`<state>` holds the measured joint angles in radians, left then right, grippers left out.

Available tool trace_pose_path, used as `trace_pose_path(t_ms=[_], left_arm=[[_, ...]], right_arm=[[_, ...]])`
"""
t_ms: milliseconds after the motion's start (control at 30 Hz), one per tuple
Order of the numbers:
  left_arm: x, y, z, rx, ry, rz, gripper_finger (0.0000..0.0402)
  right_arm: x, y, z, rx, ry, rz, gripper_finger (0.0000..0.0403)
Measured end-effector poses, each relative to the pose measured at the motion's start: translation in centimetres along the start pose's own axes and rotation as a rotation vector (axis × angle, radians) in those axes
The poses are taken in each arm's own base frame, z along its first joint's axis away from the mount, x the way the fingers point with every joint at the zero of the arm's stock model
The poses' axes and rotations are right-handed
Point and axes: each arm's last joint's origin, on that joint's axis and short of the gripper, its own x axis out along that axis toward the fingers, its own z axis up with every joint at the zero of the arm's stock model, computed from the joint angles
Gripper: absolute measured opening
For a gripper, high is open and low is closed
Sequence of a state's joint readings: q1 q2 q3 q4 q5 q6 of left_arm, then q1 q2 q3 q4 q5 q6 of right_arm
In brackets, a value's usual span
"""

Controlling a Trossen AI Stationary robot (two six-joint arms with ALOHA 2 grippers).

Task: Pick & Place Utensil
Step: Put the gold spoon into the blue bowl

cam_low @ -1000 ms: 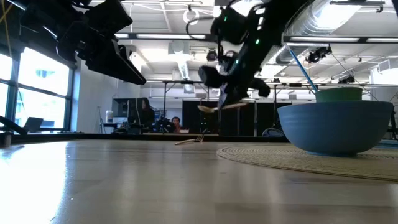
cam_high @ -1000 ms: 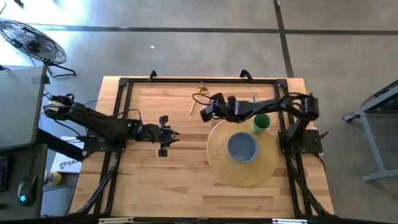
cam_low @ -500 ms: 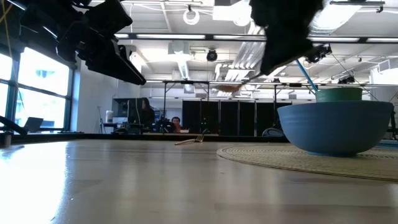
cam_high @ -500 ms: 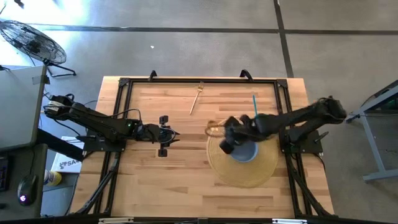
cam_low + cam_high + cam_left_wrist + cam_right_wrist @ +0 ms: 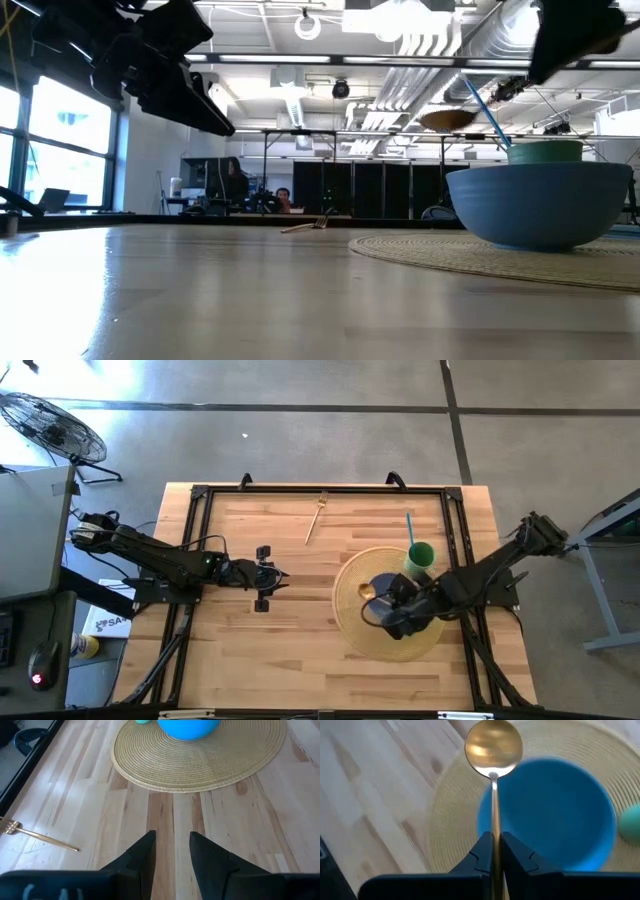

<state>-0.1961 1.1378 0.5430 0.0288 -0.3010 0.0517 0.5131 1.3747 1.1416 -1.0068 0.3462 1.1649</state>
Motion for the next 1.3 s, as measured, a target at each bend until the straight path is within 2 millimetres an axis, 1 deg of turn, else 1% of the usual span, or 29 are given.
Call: trace_pose_path(t_ms=[167, 233, 300, 467, 600, 733, 933, 1133, 1300], left_arm=[[0.0, 0.0, 0.0, -0.002, -0.005, 0.001, 0.0115], [0.0, 0.0, 0.1, -0.003, -0.009, 0.003, 0.0115], [0.0, 0.0, 0.1, -0.003, -0.014, 0.004, 0.0115], [0.0, 0.0, 0.3, -0.004, -0.026, 0.007, 0.0115], [0.0, 0.0, 0.3, -0.004, -0.027, 0.007, 0.0115], [0.0, 0.0, 0.3, -0.005, -0.029, 0.007, 0.0115], [0.0, 0.0, 0.3, -0.005, -0.029, 0.007, 0.0115], [0.0, 0.0, 0.3, -0.005, -0.029, 0.008, 0.0115], [0.0, 0.0, 0.3, -0.005, -0.029, 0.008, 0.0115]], right_arm=[[-0.3, -0.6, -1.3, 0.021, 0.059, -0.076, 0.0012], [0.1, -0.8, -1.7, 0.027, 0.077, -0.093, 0.0012], [0.8, -1.2, -2.2, 0.025, 0.098, -0.114, 0.0012], [3.7, -2.6, -3.2, 0.045, 0.159, -0.134, 0.0012], [5.1, -3.4, -3.6, 0.036, 0.174, -0.145, 0.0012], [5.9, -4.2, -3.6, 0.033, 0.192, -0.169, 0.0012], [6.9, -4.8, -3.2, 0.038, 0.218, -0.146, 0.0019], [7.0, -4.9, -2.9, 0.042, 0.222, -0.141, 0.0019], [7.0, -4.8, -2.9, 0.040, 0.221, -0.132, 0.0043]])
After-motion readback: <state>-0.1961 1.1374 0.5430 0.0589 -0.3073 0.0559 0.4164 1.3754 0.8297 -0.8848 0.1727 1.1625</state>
